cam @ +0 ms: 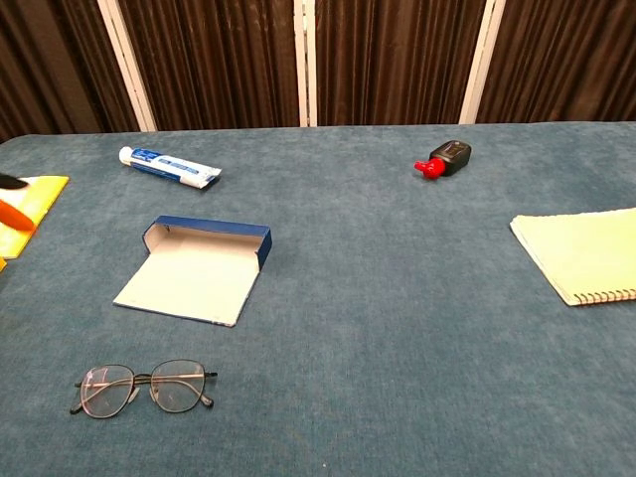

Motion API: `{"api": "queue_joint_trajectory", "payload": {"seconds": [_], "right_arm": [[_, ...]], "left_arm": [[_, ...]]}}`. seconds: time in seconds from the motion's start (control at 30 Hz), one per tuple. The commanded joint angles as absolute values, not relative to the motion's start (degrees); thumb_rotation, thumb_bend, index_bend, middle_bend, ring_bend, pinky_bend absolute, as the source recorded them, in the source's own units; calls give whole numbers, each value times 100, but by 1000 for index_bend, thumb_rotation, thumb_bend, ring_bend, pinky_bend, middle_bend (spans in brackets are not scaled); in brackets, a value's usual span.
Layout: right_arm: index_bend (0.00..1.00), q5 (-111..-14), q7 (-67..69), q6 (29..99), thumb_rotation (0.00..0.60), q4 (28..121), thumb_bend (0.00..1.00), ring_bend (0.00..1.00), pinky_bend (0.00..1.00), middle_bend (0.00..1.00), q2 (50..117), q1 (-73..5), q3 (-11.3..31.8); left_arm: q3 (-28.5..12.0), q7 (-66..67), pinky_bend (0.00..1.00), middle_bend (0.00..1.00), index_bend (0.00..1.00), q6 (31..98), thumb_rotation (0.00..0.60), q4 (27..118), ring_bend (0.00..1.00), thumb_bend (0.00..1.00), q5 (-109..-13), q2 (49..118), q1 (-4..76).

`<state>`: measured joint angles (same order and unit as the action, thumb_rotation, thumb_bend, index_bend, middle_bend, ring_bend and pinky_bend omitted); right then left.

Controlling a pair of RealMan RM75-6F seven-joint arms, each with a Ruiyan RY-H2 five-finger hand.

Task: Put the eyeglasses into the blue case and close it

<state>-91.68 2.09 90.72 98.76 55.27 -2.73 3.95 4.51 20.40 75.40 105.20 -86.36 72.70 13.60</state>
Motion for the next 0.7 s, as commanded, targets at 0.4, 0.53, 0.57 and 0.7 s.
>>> {"api": "queue_joint_trajectory", "payload": {"seconds": [0.4,0.53,0.57,0.7], "right_arm": [[0,-9100,375,9005,600,9853,0,0,0,0,5478,-292,402],[0,-9102,382,9004,600,9863,0,0,0,0,5469,-289,397],[0,-9101,384,9002,600,9863,0,0,0,0,5468,-289,397],[0,-9090,403,8991,600,9863,0,0,0,0,5464,-293,400]], "left_arm": [[61,3357,0,0,423,6839,600,10209,0,432,-7191,8796,1675],[15,3493,0,0,442,6797,600,10188,0,434,-7074,8939,1754],[14,3515,0,0,447,6798,600,10187,0,434,-7057,8953,1760],[25,3678,0,0,463,6747,600,10147,0,434,-6893,9090,1816]]}}
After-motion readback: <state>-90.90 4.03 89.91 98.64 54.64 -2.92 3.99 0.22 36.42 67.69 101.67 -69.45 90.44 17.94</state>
